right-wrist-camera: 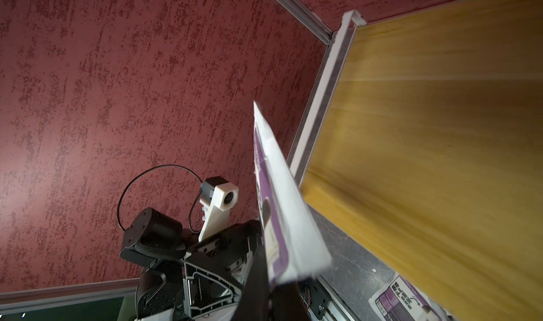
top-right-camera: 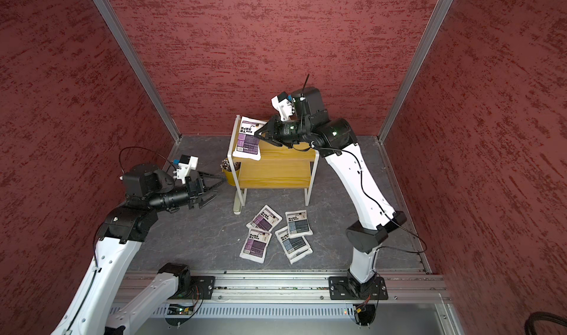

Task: Place the bagged coffee beans on the shelf by color
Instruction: Place the bagged coffee beans on the shelf.

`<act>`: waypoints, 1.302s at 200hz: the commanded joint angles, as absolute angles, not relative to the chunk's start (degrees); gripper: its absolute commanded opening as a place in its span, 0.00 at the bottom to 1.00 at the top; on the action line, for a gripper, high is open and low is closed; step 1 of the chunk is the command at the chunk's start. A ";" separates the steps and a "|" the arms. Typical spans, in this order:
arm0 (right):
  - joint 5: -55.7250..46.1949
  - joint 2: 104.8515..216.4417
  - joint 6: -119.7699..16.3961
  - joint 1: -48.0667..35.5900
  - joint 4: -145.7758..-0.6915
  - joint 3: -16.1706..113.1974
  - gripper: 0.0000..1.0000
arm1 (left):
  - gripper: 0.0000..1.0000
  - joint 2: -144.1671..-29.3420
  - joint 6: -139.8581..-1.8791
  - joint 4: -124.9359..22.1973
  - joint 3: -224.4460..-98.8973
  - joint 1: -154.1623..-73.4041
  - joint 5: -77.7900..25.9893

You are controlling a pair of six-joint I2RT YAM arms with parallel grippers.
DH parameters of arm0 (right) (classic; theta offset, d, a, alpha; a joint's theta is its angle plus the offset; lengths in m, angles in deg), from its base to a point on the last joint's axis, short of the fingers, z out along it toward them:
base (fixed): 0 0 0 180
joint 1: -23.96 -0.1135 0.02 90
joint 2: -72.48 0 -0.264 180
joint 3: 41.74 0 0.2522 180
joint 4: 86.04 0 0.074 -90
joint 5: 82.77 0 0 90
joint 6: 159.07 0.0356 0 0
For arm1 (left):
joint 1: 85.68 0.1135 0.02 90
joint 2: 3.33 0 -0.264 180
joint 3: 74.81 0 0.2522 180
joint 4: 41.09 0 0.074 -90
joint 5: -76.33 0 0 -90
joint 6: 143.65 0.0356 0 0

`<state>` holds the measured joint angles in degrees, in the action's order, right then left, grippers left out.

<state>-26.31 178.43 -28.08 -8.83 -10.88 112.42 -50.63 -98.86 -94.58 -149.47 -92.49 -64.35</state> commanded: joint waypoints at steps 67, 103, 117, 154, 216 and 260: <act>-37.07 186.68 -28.00 -4.43 -12.50 116.76 0.06 | 1.00 -54.34 -90.18 -103.50 -154.18 -88.10 -67.14; -38.64 188.58 -28.03 -4.33 -12.42 116.77 0.07 | 1.00 -55.07 -90.14 -102.93 -154.04 -88.01 -67.11; -38.91 189.23 -27.86 -4.32 -12.68 116.87 0.07 | 1.00 -55.39 -90.15 -102.76 -154.21 -88.02 -67.28; -38.99 190.38 -27.32 -4.08 -13.59 116.91 0.24 | 1.00 -55.53 -89.95 -102.75 -154.31 -88.06 -67.41; -38.40 190.44 -27.13 -3.79 -14.01 116.95 0.42 | 1.00 -55.13 -89.24 -103.62 -154.23 -88.02 -67.09; -38.27 191.22 -26.09 -3.81 -15.19 116.96 0.46 | 1.00 -54.71 -89.10 -104.11 -153.79 -88.01 -66.86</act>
<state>-37.96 190.45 -26.81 -4.20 -12.60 115.13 -55.73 -90.40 -103.63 -153.08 -88.47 -66.31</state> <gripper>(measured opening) 0.456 0.997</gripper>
